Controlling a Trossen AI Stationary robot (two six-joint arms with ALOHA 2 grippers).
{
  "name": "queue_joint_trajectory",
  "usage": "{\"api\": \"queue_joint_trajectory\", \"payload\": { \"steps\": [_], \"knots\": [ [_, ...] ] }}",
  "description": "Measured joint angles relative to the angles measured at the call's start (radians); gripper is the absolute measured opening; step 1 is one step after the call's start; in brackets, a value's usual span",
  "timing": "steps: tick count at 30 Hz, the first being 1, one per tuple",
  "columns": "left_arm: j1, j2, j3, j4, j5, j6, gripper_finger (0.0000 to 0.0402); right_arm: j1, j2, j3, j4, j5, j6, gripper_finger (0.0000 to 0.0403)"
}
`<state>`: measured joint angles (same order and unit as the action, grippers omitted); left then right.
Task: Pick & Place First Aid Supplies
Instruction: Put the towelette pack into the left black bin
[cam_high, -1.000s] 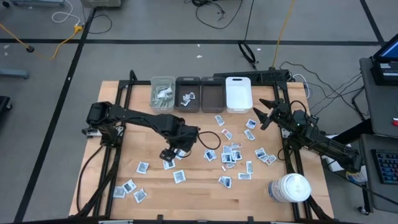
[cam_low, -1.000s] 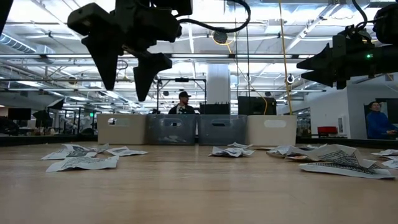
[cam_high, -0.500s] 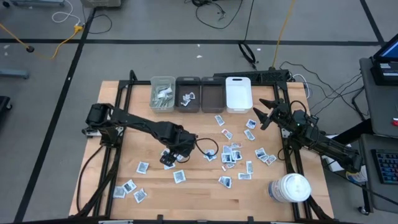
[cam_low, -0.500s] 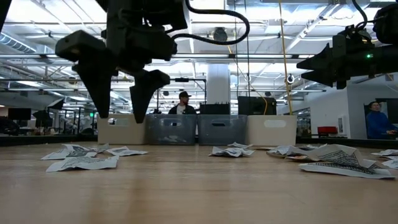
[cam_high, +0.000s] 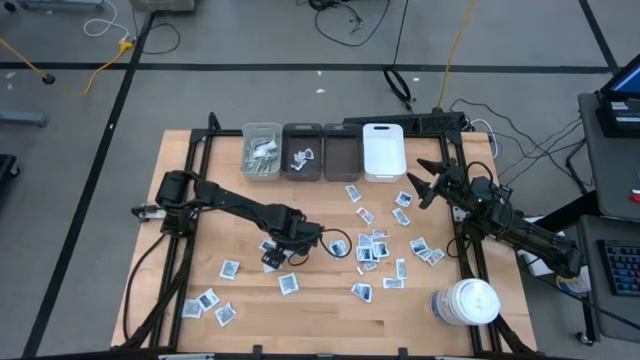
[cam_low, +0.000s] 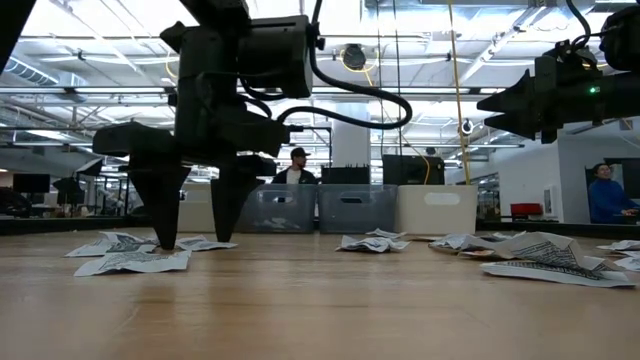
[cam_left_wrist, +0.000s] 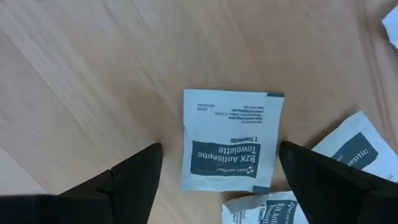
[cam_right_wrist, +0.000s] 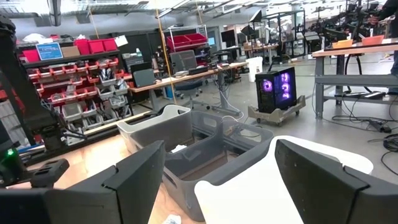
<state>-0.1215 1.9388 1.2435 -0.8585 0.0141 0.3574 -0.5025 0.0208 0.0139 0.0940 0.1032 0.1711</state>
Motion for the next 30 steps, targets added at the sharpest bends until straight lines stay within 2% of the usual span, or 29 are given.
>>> {"api": "queue_joint_trajectory", "payload": {
  "steps": [2, 5, 20, 26, 30],
  "knots": [
    [0.0, 0.0, 0.0, -0.002, 0.01, 0.009, 0.0315, 0.0, 0.0, 0.0, 0.0, 0.0, 0.0, 0.0297],
    [0.0, 0.001, 0.0, -0.002, 0.022, 0.015, 0.0275, 0.0, 0.0, 0.0, 0.0, 0.0, 0.0, 0.0297],
    [-0.005, 0.002, -0.001, 0.0, 0.018, 0.022, 0.0018, 0.0, 0.0, 0.0, 0.0, 0.0, 0.0, 0.0297],
    [-0.001, -0.017, -0.002, -0.021, 0.02, 0.003, 0.0018, 0.0, 0.0, 0.0, 0.0, 0.0, 0.0, 0.0297],
    [0.013, -0.09, 0.015, -0.048, 0.035, 0.027, 0.0008, 0.0, 0.0, 0.0, 0.0, 0.0, 0.0, 0.0297]
  ]
}}
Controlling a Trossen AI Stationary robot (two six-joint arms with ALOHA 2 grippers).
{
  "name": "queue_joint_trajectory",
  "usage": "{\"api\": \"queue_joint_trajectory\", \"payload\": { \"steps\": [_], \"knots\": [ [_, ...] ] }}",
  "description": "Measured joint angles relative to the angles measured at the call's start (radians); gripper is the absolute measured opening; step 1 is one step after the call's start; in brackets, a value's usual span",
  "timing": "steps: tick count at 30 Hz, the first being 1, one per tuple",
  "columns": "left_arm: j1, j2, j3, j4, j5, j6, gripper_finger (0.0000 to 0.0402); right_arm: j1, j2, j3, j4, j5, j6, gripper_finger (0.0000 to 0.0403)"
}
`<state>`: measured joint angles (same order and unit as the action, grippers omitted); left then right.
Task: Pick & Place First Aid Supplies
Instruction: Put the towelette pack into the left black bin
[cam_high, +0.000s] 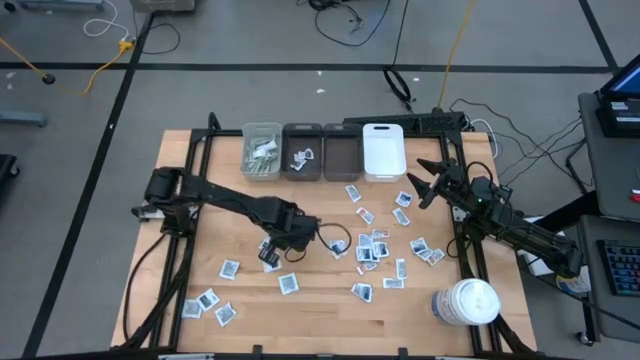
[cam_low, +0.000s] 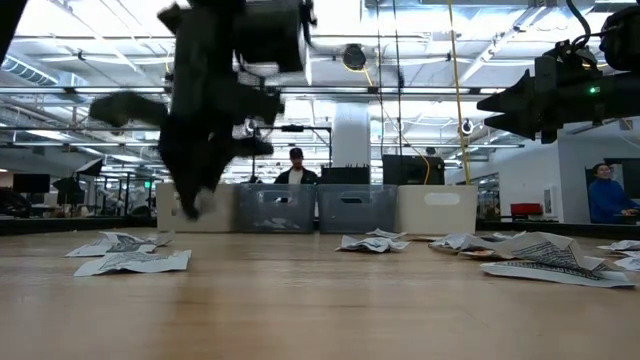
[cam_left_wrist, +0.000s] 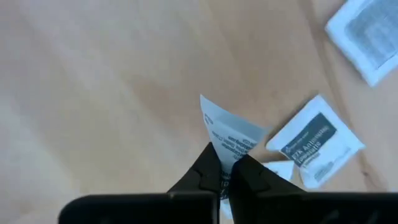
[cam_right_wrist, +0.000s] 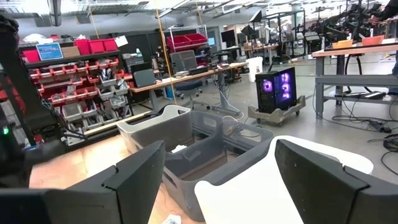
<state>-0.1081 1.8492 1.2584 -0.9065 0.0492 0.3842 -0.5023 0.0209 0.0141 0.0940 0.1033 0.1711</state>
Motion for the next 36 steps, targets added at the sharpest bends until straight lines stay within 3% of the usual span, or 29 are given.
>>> {"api": "queue_joint_trajectory", "payload": {
  "steps": [15, 21, 27, 36],
  "knots": [
    [0.067, -0.188, 0.138, -0.223, -0.024, -0.003, 0.0016, 0.0, 0.0, 0.0, 0.0, 0.0, 0.0, 0.0297],
    [0.113, -0.187, 0.143, -0.238, -0.019, -0.003, 0.001, 0.0, 0.0, 0.0, 0.0, 0.0, 0.0, 0.0297],
    [0.24, -0.154, 0.161, -0.246, -0.021, -0.032, 0.0006, 0.0, 0.0, 0.0, 0.0, 0.0, 0.0, 0.0297],
    [0.433, -0.022, 0.329, -0.256, -0.021, -0.049, 0.0007, 0.0, 0.0, 0.0, 0.0, 0.0, 0.0, 0.0297]
  ]
}}
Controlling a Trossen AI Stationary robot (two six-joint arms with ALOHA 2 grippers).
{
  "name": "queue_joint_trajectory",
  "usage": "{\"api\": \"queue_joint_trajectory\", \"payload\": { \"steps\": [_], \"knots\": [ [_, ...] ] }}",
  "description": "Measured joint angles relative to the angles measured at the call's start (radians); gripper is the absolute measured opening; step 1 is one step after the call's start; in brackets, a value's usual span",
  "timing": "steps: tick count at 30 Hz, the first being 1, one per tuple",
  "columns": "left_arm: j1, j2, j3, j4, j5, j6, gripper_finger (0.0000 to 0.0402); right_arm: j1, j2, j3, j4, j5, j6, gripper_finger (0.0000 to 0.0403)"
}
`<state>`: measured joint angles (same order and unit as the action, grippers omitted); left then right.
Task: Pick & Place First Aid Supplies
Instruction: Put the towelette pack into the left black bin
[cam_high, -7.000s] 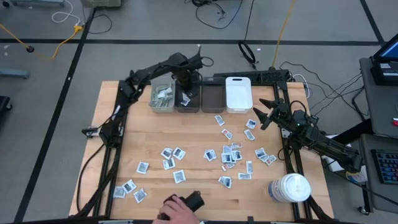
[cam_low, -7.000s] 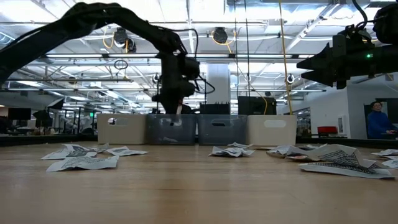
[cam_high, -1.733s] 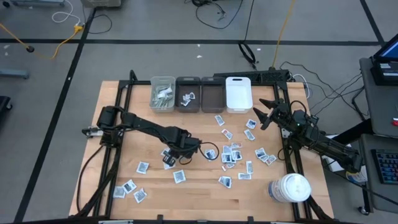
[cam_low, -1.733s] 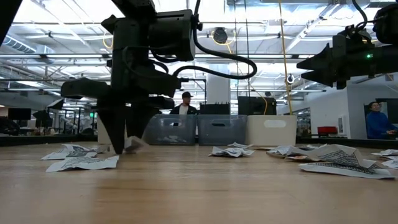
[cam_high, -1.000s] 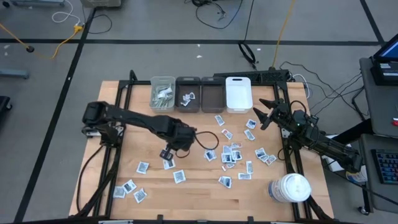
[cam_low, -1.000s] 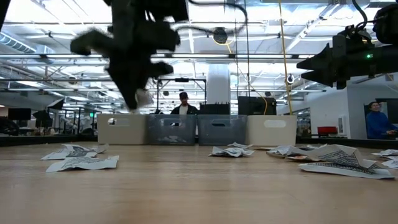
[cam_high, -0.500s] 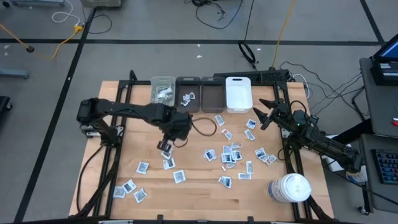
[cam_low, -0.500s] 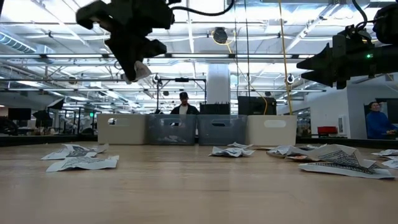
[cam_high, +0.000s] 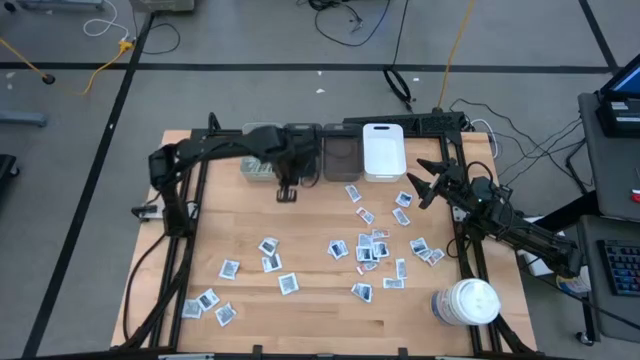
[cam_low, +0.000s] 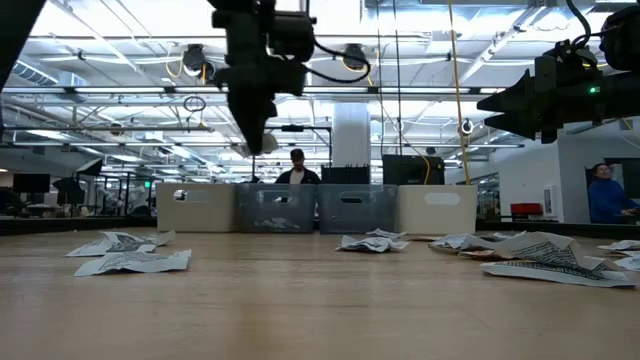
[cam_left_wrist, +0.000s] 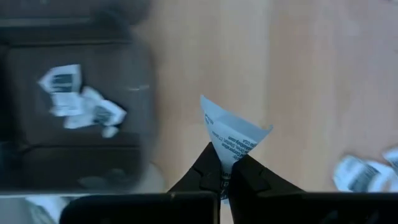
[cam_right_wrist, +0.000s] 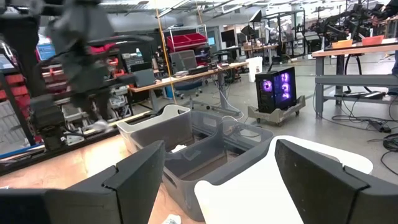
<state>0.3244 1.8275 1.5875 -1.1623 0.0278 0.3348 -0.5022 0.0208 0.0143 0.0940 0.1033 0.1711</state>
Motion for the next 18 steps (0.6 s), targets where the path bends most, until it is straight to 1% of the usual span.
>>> {"api": "queue_joint_trajectory", "payload": {
  "steps": [3, 6, 10, 13, 16, 18],
  "knots": [
    [0.055, 0.052, 0.07, -0.016, 0.0, -0.005, 0.0011, 0.0, 0.0, 0.0, 0.0, 0.0, 0.0, 0.0297],
    [0.106, 0.108, 0.145, -0.04, 0.006, -0.013, 0.0006, 0.0, 0.0, 0.0, 0.0, 0.0, 0.0, 0.0297],
    [0.167, 0.19, 0.265, -0.086, 0.017, -0.063, 0.001, 0.0, 0.0, 0.0, 0.0, 0.0, 0.0, 0.0297],
    [0.199, 0.245, 0.353, -0.134, 0.016, -0.068, 0.0006, 0.0, 0.0, 0.0, 0.0, 0.0, 0.0, 0.0297],
    [0.217, 0.279, 0.405, -0.144, 0.016, -0.068, 0.0008, 0.0, 0.0, 0.0, 0.0, 0.0, 0.0, 0.0297],
    [0.224, 0.284, 0.404, -0.135, 0.016, -0.058, 0.001, 0.0, 0.0, 0.0, 0.0, 0.0, 0.0, 0.0297]
  ]
}}
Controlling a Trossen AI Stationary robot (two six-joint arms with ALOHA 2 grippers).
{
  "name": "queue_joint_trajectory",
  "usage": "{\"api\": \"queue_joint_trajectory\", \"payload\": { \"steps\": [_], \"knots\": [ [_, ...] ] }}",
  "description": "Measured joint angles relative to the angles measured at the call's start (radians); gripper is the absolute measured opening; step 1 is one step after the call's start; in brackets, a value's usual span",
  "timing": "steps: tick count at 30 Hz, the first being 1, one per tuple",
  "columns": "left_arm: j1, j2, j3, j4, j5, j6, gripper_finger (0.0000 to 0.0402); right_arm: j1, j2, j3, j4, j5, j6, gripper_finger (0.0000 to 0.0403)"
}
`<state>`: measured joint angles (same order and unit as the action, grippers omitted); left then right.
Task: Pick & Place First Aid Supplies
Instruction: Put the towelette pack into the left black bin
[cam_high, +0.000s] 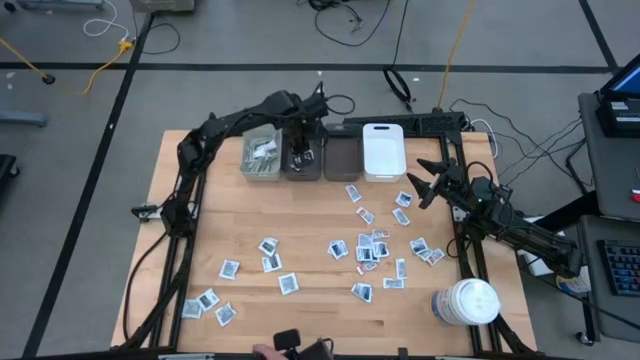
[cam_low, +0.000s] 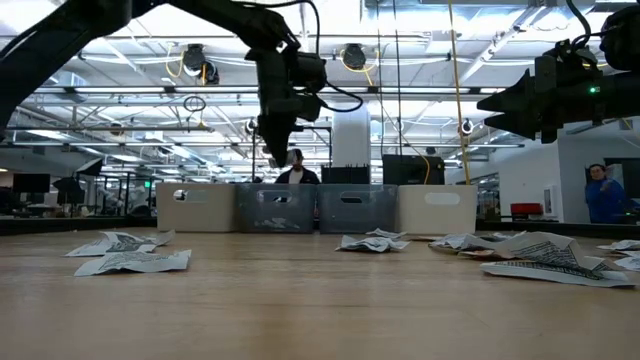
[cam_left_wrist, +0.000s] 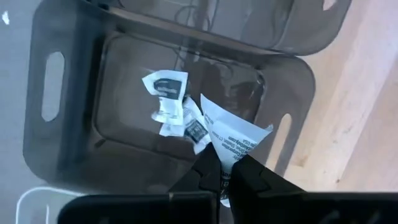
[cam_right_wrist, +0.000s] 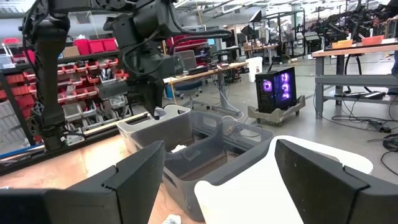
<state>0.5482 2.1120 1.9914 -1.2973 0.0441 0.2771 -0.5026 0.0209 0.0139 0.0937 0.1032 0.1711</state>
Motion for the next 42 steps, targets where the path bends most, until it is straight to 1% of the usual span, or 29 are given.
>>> {"api": "queue_joint_trajectory", "payload": {
  "steps": [7, 16, 19, 21, 30, 38, 42],
  "knots": [
    [0.008, 0.063, -0.009, 0.057, 0.008, 0.028, 0.0009, 0.0, 0.0, 0.0, 0.0, 0.0, 0.0, 0.0297],
    [0.029, 0.168, -0.009, 0.078, 0.007, 0.043, 0.0009, 0.0, 0.0, 0.0, 0.0, 0.0, 0.0, 0.0297],
    [0.03, 0.182, -0.01, 0.074, 0.007, 0.062, 0.0005, 0.0, 0.0, 0.0, 0.0, 0.0, 0.0, 0.0297],
    [0.03, 0.181, -0.01, 0.078, 0.007, 0.062, 0.0012, 0.0, 0.0, 0.0, 0.0, 0.0, 0.0, 0.0297],
    [0.031, 0.18, -0.01, 0.094, -0.026, 0.061, 0.009, 0.0, 0.0, 0.0, 0.0, 0.0, 0.0, 0.0297],
    [0.045, 0.18, -0.01, 0.103, -0.027, 0.059, 0.0211, 0.0, 0.0, 0.0, 0.0, 0.0, 0.0, 0.0297],
    [0.054, 0.18, -0.01, 0.103, -0.027, 0.06, 0.0255, 0.0, 0.0, 0.0, 0.0, 0.0, 0.0, 0.0297]
  ]
}}
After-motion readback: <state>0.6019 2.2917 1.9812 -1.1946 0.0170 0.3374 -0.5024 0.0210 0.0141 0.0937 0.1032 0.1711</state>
